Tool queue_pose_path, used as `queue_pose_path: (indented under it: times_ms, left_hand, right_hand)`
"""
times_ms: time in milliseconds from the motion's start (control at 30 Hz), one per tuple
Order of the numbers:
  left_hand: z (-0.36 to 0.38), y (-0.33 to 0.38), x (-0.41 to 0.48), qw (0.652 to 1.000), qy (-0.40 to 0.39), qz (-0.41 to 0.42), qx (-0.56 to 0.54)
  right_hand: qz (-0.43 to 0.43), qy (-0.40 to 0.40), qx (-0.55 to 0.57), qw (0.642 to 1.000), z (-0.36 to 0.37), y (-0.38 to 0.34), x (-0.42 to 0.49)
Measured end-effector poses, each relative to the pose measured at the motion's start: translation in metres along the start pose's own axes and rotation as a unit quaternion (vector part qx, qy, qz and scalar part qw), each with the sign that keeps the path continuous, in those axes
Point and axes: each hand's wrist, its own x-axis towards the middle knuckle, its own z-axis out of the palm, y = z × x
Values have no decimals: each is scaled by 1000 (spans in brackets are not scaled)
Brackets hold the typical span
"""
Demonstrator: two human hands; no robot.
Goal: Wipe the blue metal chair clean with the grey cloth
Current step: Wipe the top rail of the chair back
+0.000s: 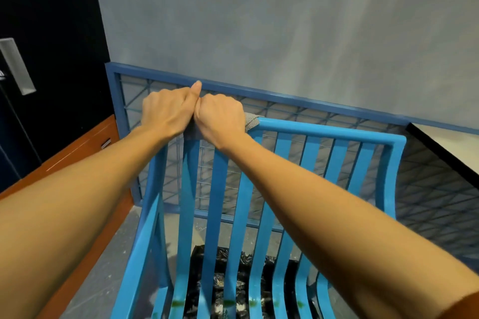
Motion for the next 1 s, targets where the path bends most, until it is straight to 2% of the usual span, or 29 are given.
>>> queue_pose_path:
  times_ms: [67,133,233,333,467,667,833,1000]
  left_hand:
    - [-2,2,-1,1000,-7,-5,-25]
    - [-7,4,1,997,-39,-33,-52]
    - [-10,2,10,984,-76,-92,-130]
    - [-13,-3,9,980,-90,-83,-159]
    - [-17,1,2,985,-98,-53,-135]
    - [-11,-5,-1,994,-97,-8,-52]
    - [-11,-6,-2,994,-102,25,37]
    - [-12,5,-7,995,-86,-28,46]
  right_hand:
    - [-37,35,-10,999,4,2,-9]
    - [-16,1,6,1000,3,-2,1]
    - [49,-95,34,994,-2,-16,23]
    - [42,-89,31,995,-2,-24,25]
    - [-40,7,-12,999,1,-17,5]
    - [-66,21,-12,998,9,6,0]
    - [-29,49,-10,998,7,60,-17]
    - [35,45,-33,998,-7,147,-47]
